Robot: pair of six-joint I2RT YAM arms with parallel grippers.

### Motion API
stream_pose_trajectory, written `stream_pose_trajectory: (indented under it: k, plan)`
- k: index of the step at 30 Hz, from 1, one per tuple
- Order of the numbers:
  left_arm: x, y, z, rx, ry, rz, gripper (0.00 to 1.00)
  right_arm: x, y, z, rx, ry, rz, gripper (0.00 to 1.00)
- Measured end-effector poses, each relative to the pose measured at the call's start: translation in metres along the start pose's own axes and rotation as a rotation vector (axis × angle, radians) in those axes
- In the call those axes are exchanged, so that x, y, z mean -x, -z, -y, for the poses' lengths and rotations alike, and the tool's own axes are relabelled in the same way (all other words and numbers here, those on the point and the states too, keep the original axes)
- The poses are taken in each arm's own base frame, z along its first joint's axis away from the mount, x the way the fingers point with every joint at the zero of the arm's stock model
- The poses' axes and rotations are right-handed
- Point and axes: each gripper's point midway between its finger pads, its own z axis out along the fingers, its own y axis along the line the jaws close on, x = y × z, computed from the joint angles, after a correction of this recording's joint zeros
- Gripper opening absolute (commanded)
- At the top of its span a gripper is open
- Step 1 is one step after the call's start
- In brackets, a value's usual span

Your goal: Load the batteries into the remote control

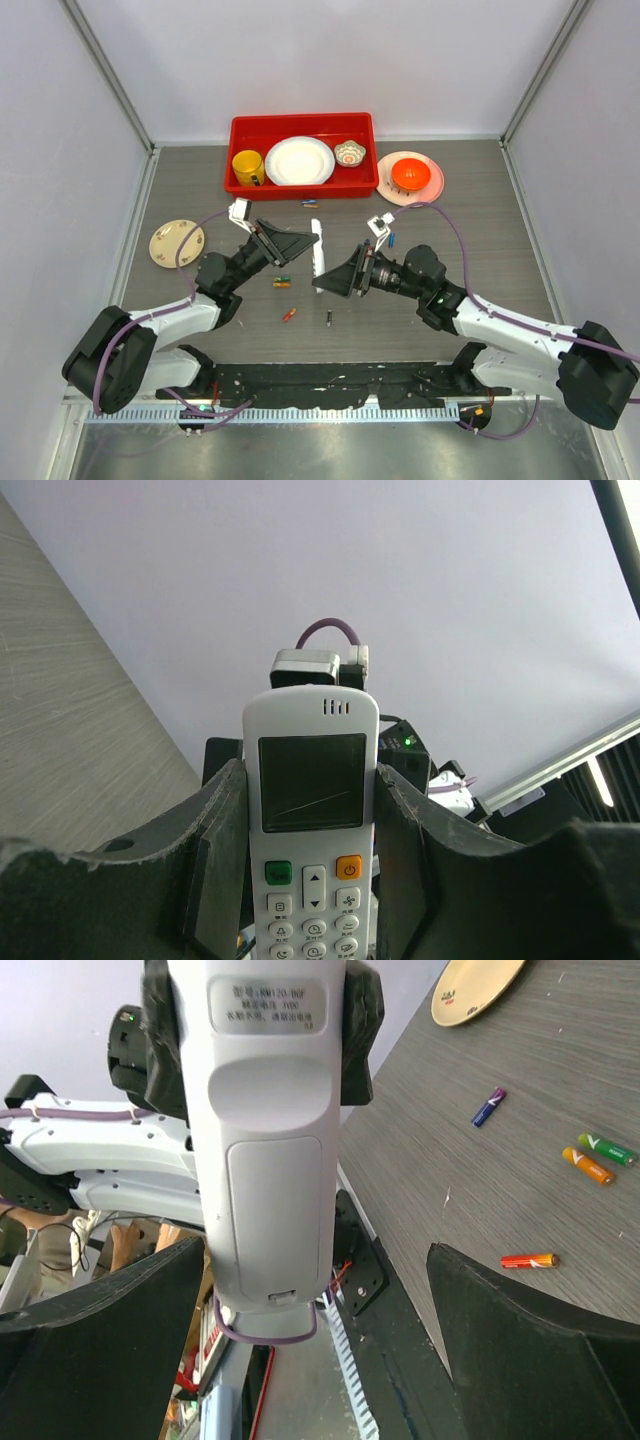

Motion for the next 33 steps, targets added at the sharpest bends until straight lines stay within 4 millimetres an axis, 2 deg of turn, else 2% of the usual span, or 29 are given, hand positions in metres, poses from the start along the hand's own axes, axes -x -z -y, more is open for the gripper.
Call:
stream_pose_trajectory:
  k: [6, 13, 20, 27, 30, 31, 33]
  plan:
    - [0.002, 0.0, 0.001, 0.0, 0.02, 0.011, 0.0, -0.008, -0.013, 0.003, 0.002, 0.012, -0.032, 0.93]
    - [0.001, 0.003, -0.002, 0.012, 0.043, 0.013, 0.0, -0.002, -0.02, -0.003, 0.047, 0.027, -0.006, 0.91]
    - [-0.001, 0.005, -0.003, 0.015, 0.05, 0.012, 0.0, 0.005, -0.023, -0.013, 0.096, 0.032, 0.023, 0.75]
    - [-0.001, 0.005, -0.003, 0.016, 0.053, 0.012, 0.0, 0.0, -0.025, -0.015, 0.124, 0.012, -0.006, 0.71]
    - [-0.001, 0.005, -0.003, 0.016, 0.057, 0.012, 0.0, -0.001, -0.024, -0.018, 0.138, 0.011, -0.009, 0.61]
    - [-0.001, 0.005, -0.003, 0.016, 0.06, 0.012, 0.0, -0.001, -0.023, -0.018, 0.141, 0.009, -0.01, 0.54]
    - [-0.001, 0.005, -0.003, 0.016, 0.065, 0.012, 0.0, -0.002, -0.023, -0.019, 0.146, 0.008, -0.015, 0.46]
